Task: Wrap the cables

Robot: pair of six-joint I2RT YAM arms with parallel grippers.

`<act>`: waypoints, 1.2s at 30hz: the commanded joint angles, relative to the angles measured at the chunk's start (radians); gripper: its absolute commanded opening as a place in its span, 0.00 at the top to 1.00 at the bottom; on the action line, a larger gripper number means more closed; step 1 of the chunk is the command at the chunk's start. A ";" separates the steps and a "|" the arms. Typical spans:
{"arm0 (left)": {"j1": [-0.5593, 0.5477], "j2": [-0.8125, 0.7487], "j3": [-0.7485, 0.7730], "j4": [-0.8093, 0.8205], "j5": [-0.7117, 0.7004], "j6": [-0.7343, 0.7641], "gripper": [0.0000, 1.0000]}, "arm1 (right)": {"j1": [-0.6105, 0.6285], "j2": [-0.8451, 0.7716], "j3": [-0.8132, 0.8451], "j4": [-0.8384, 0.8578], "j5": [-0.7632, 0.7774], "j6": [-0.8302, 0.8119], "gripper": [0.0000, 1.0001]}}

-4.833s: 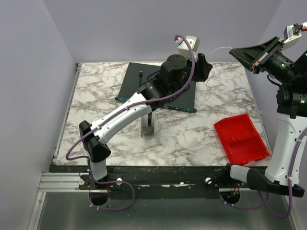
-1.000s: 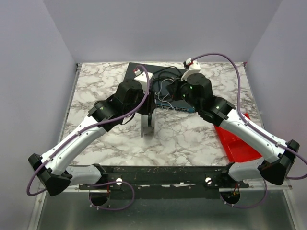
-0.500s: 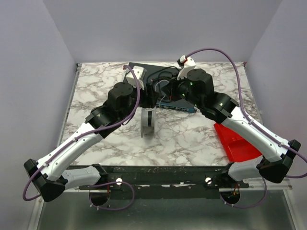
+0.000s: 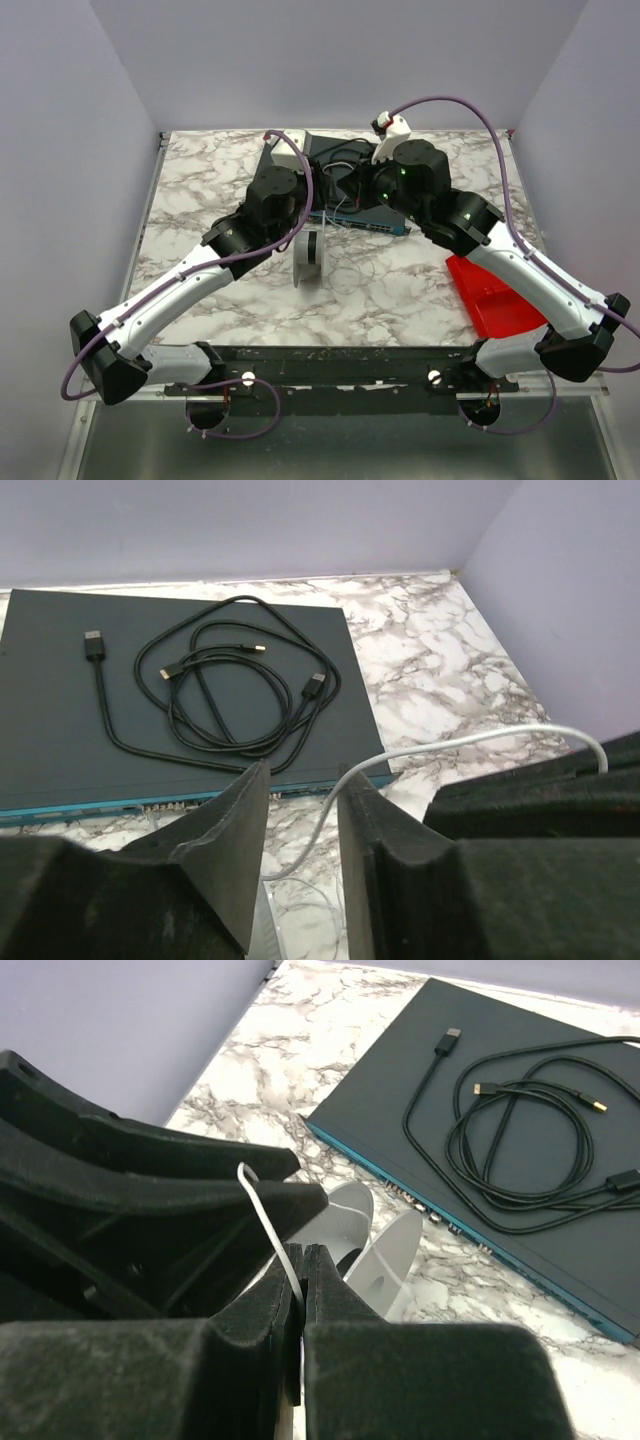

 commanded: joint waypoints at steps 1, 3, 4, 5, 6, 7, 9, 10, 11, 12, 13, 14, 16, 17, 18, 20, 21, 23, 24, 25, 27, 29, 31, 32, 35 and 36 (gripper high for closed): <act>-0.009 0.028 0.070 0.000 -0.092 -0.019 0.70 | 0.009 -0.026 0.028 -0.044 0.043 -0.022 0.99; -0.011 0.028 0.091 -0.040 -0.089 -0.022 0.76 | 0.009 -0.026 0.039 -0.061 0.111 -0.028 0.99; -0.012 0.018 0.092 -0.051 -0.084 -0.022 0.79 | 0.009 -0.023 0.045 -0.072 0.148 -0.033 0.99; -0.013 0.006 0.092 -0.056 -0.075 -0.023 0.80 | 0.009 -0.019 0.049 -0.080 0.195 -0.035 1.00; -0.015 -0.010 0.095 -0.067 -0.069 -0.024 0.82 | 0.009 -0.016 0.052 -0.087 0.232 -0.039 0.99; -0.016 -0.026 0.100 -0.082 -0.064 -0.024 0.82 | 0.009 -0.008 0.055 -0.095 0.267 -0.043 0.99; -0.018 -0.053 0.115 -0.117 -0.048 -0.024 0.82 | 0.009 0.006 0.056 -0.099 0.306 -0.053 0.99; -0.019 -0.064 0.121 -0.133 -0.038 -0.021 0.82 | 0.009 0.011 0.054 -0.097 0.316 -0.057 0.99; -0.021 -0.075 0.133 -0.157 -0.028 -0.018 0.82 | 0.009 0.017 0.053 -0.095 0.327 -0.060 0.99; -0.022 -0.082 0.145 -0.180 -0.022 -0.017 0.83 | 0.009 0.024 0.052 -0.092 0.336 -0.061 0.99; -0.024 -0.093 0.154 -0.204 -0.019 -0.015 0.83 | 0.009 0.027 0.051 -0.089 0.339 -0.061 0.99; -0.026 -0.101 0.157 -0.225 -0.014 -0.013 0.83 | 0.009 0.031 0.050 -0.082 0.337 -0.062 0.99; -0.026 -0.122 0.152 -0.251 -0.007 -0.013 0.83 | 0.009 0.036 0.047 -0.073 0.332 -0.059 0.99; -0.027 -0.132 0.140 -0.257 -0.003 -0.015 0.83 | 0.009 0.038 0.045 -0.069 0.329 -0.060 0.99; -0.027 -0.146 0.125 -0.259 0.005 -0.016 0.83 | 0.008 0.039 0.040 -0.065 0.323 -0.057 0.99; -0.027 -0.161 0.099 -0.263 0.017 -0.023 0.83 | 0.009 0.044 0.032 -0.061 0.315 -0.051 0.99; -0.027 -0.168 0.088 -0.264 0.023 -0.026 0.83 | 0.009 0.047 0.026 -0.058 0.314 -0.047 0.99; -0.027 -0.179 0.064 -0.269 0.032 -0.038 0.84 | 0.009 0.050 0.007 -0.050 0.311 -0.040 0.99; -0.027 -0.184 0.053 -0.270 0.035 -0.043 0.84 | 0.009 0.050 -0.002 -0.048 0.310 -0.038 0.99; -0.027 -0.190 0.041 -0.268 0.037 -0.046 0.84 | 0.009 0.051 -0.014 -0.044 0.309 -0.035 0.99; -0.029 -0.195 0.013 -0.256 0.035 -0.052 0.84 | 0.009 0.056 -0.034 -0.036 0.311 -0.030 0.99; -0.029 -0.194 -0.015 -0.246 0.037 -0.056 0.84 | 0.009 0.062 -0.053 -0.032 0.312 -0.026 0.99; -0.029 -0.195 -0.049 -0.223 0.040 -0.059 0.84 | 0.008 0.068 -0.069 -0.028 0.304 -0.022 0.99; -0.029 -0.195 -0.066 -0.209 0.038 -0.063 0.84 | 0.009 0.073 -0.074 -0.027 0.301 -0.021 0.99; -0.029 -0.200 -0.114 -0.195 0.001 -0.077 0.82 | 0.009 0.083 -0.088 -0.030 0.289 -0.016 0.99; -0.029 -0.204 -0.128 -0.197 -0.016 -0.088 0.79 | 0.009 0.082 -0.093 -0.028 0.281 -0.014 0.99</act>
